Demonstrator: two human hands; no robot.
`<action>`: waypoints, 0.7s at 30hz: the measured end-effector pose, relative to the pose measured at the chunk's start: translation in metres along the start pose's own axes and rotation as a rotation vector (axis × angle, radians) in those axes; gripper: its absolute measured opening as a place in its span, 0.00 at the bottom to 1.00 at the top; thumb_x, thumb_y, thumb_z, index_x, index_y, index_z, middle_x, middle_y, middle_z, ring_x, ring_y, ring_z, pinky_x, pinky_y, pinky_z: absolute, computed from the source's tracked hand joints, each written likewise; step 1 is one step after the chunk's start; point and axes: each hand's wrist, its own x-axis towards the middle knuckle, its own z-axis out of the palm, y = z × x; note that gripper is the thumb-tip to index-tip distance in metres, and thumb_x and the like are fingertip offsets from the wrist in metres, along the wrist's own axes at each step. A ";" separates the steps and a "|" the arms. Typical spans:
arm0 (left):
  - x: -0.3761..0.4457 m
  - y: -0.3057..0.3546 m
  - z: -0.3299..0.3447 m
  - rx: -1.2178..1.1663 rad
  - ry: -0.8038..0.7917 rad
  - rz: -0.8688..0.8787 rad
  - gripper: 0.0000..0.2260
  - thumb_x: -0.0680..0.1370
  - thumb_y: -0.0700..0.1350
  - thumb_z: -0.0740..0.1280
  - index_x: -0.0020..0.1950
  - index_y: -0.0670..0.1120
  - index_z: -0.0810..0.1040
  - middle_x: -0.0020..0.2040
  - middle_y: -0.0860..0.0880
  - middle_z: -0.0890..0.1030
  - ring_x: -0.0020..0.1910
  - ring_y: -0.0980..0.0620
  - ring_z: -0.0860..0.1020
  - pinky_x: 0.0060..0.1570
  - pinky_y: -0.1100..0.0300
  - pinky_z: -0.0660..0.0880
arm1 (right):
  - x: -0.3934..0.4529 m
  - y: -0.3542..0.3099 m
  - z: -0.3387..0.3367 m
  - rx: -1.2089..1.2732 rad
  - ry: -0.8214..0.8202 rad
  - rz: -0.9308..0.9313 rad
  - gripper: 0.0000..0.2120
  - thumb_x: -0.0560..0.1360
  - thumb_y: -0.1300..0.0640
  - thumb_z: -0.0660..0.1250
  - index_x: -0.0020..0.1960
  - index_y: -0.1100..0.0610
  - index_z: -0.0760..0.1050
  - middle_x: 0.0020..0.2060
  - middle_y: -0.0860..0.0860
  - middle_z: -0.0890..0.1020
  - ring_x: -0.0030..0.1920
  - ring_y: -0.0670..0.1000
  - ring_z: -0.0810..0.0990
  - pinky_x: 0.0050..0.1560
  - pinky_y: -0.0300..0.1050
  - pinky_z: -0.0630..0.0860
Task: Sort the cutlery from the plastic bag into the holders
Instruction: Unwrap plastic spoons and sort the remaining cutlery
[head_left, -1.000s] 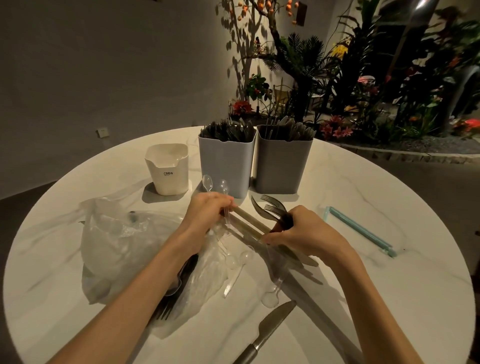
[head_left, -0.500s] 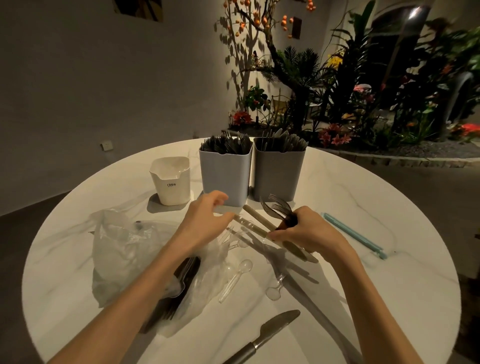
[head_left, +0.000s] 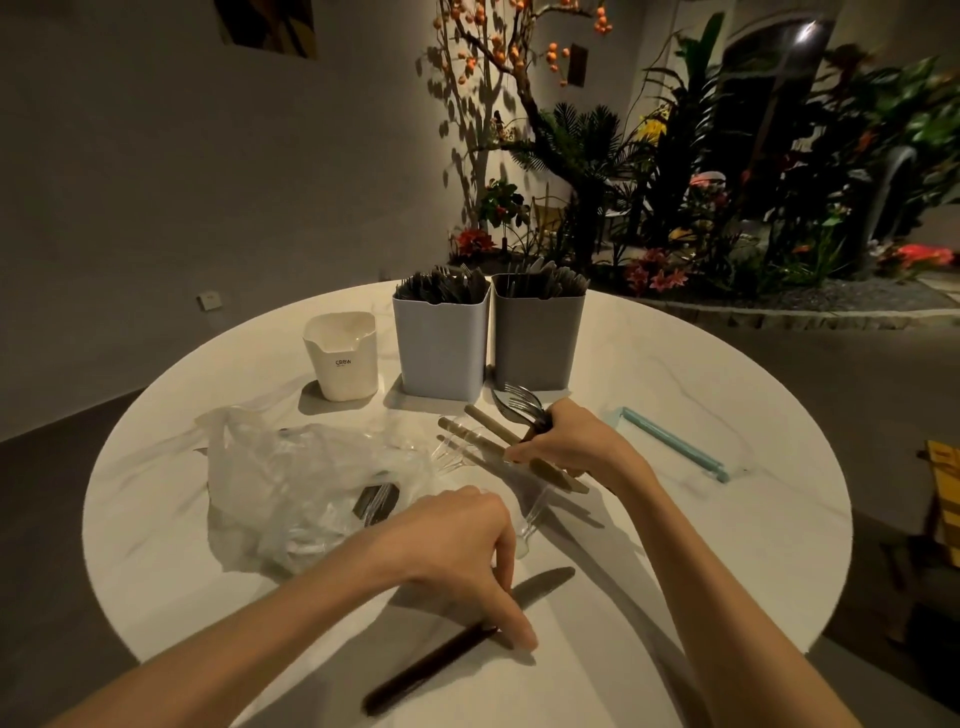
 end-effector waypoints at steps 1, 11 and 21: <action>0.001 0.001 0.002 -0.004 0.004 0.012 0.21 0.65 0.64 0.78 0.48 0.49 0.86 0.39 0.62 0.72 0.40 0.62 0.70 0.33 0.66 0.64 | -0.001 0.000 0.001 -0.004 0.002 -0.003 0.17 0.73 0.48 0.76 0.53 0.57 0.73 0.46 0.52 0.78 0.48 0.51 0.77 0.50 0.43 0.76; 0.016 -0.017 0.009 -0.385 -0.185 -0.029 0.06 0.74 0.48 0.76 0.43 0.46 0.84 0.25 0.60 0.76 0.25 0.63 0.72 0.29 0.69 0.67 | -0.005 0.006 -0.003 0.003 -0.008 -0.016 0.16 0.73 0.48 0.76 0.51 0.56 0.74 0.42 0.51 0.77 0.40 0.49 0.75 0.45 0.42 0.75; 0.024 -0.062 -0.040 -1.188 0.016 0.009 0.05 0.84 0.41 0.62 0.55 0.40 0.73 0.37 0.45 0.75 0.33 0.49 0.77 0.36 0.56 0.79 | -0.016 0.008 -0.031 -0.158 0.070 -0.165 0.15 0.70 0.49 0.78 0.49 0.57 0.81 0.42 0.50 0.83 0.46 0.51 0.81 0.45 0.43 0.78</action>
